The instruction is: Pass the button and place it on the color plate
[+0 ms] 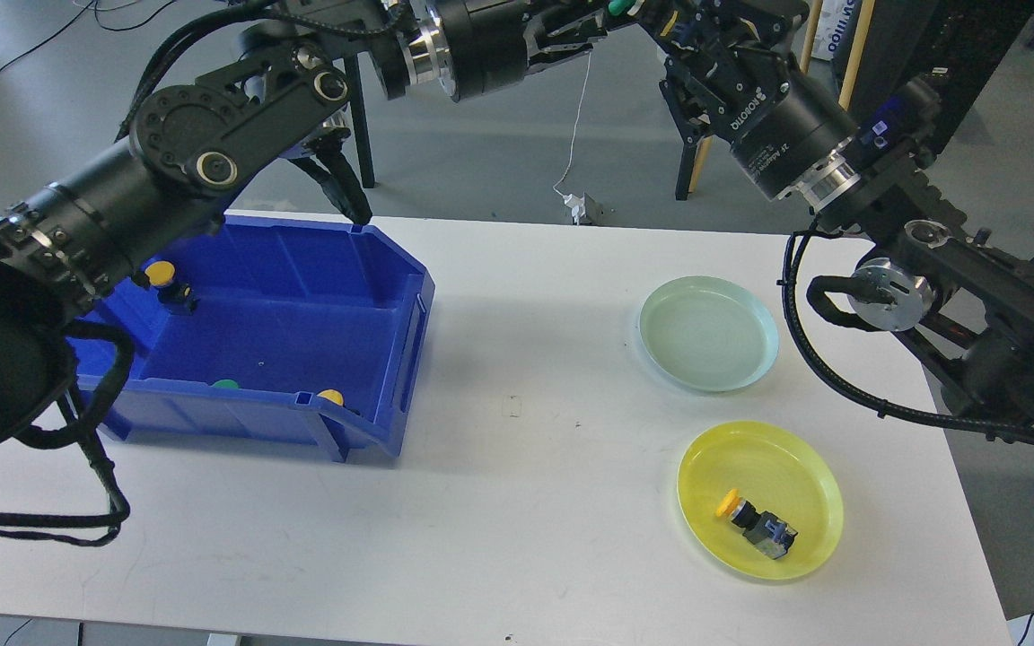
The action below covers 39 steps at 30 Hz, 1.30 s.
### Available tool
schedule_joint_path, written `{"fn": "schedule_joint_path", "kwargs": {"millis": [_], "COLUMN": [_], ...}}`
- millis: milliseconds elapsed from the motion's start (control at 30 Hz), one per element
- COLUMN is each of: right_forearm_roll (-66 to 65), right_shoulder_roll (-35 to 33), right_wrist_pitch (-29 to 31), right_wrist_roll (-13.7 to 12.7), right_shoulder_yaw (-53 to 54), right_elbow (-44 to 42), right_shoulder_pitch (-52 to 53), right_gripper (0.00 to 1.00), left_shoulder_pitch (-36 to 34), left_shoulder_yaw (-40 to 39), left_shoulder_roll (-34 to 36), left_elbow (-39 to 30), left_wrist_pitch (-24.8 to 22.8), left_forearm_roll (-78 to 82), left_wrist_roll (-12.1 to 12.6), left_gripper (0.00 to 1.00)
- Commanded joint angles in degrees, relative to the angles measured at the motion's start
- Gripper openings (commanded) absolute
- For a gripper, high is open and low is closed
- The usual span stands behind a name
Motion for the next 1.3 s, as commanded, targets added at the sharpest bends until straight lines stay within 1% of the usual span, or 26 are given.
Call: {"fn": "schedule_joint_path", "kwargs": {"millis": [0,100,167,234,300,434,501,668,801,868,901,935,968,1035,1135,1269], "right_forearm_roll": [0.3,0.3,0.2,-0.2,0.0,-0.2,-0.2,0.1,0.2,0.1,0.1,-0.1,-0.1,-0.2,-0.2,-0.1], "right_shoulder_roll": [-0.8,-1.8,-3.8,-5.6,-6.5,-7.2,-7.2,-5.8,-2.1,-0.4,0.6,1.7,3.0,5.3,8.3,9.6], "right_wrist_pitch": [-0.3,-0.3,-0.3,-0.2,-0.2,-0.6,-1.8,-2.7,-2.7,-2.7,-2.7,-2.7,-2.7,-2.7,-2.1,-2.2], "right_wrist_roll": [-1.3,-3.5,-4.0,-4.1,-4.0,-4.0,-4.1,-4.0,-3.8,-3.8,-3.8,-3.8,-3.8,-3.8,-3.5,-3.4], "right_shoulder_yaw": [0.1,0.1,0.1,-0.8,-4.1,-11.0,-14.4,-21.9,-25.0,-25.7,-25.9,-25.9,-26.0,-26.0,-26.0,-25.9], "right_elbow": [-2.3,-4.1,-5.1,-6.1,-7.3,-9.6,-12.1,-21.0,-27.3,-29.9,-31.4,-32.7,-34.5,-38.1,-42.2,-43.1], "right_shoulder_pitch": [0.0,-0.4,-0.9,-1.7,-2.6,-3.8,-5.4,-7.0,-8.2,-8.3,-8.3,-8.3,-8.3,-8.3,-8.3,-8.2], "right_gripper": [0.07,0.07,0.07,0.07,0.08,0.08,0.08,0.08,0.11,0.17,0.23,0.29,0.39,0.52,0.63,0.74], "left_shoulder_pitch": [1.3,2.3,2.7,3.0,2.9,2.4,2.3,2.2,2.2,2.2,2.2,2.2,2.3,2.3,2.4,2.4], "left_shoulder_yaw": [0.5,0.6,0.8,0.7,-0.2,-0.9,-1.0,-5.4,-8.0,-8.4,-8.4,-8.4,-8.4,-8.5,-8.4,-8.5], "left_shoulder_roll": [0.9,2.2,4.1,5.6,6.6,9.3,9.7,11.3,11.4,11.5,11.6,11.7,12.0,12.1,12.2,12.5], "left_elbow": [0.1,0.0,-0.6,-0.7,-0.7,-0.6,-0.6,-0.7,-0.6,-0.7,-0.6,-0.7,-0.6,-0.6,-0.6,-0.6], "left_wrist_pitch": [0.0,0.0,0.0,0.0,0.0,0.0,0.0,0.0,0.0,0.0,0.0,0.0,0.0,0.0,0.0,0.0], "left_forearm_roll": [0.5,0.9,0.9,0.8,0.3,0.2,0.2,0.2,0.2,0.2,0.2,0.2,0.2,0.2,0.2,0.2], "left_wrist_roll": [0.6,0.6,0.5,0.4,0.3,0.0,-0.2,-0.4,-0.3,-0.3,-0.4,-0.3,-0.4,-0.4,-0.4,-0.4], "left_gripper": [0.99,0.99,0.99,0.99,0.99,0.99,0.99,0.99,0.99,0.99,0.99,0.99,0.99,0.99,0.99,0.99]}}
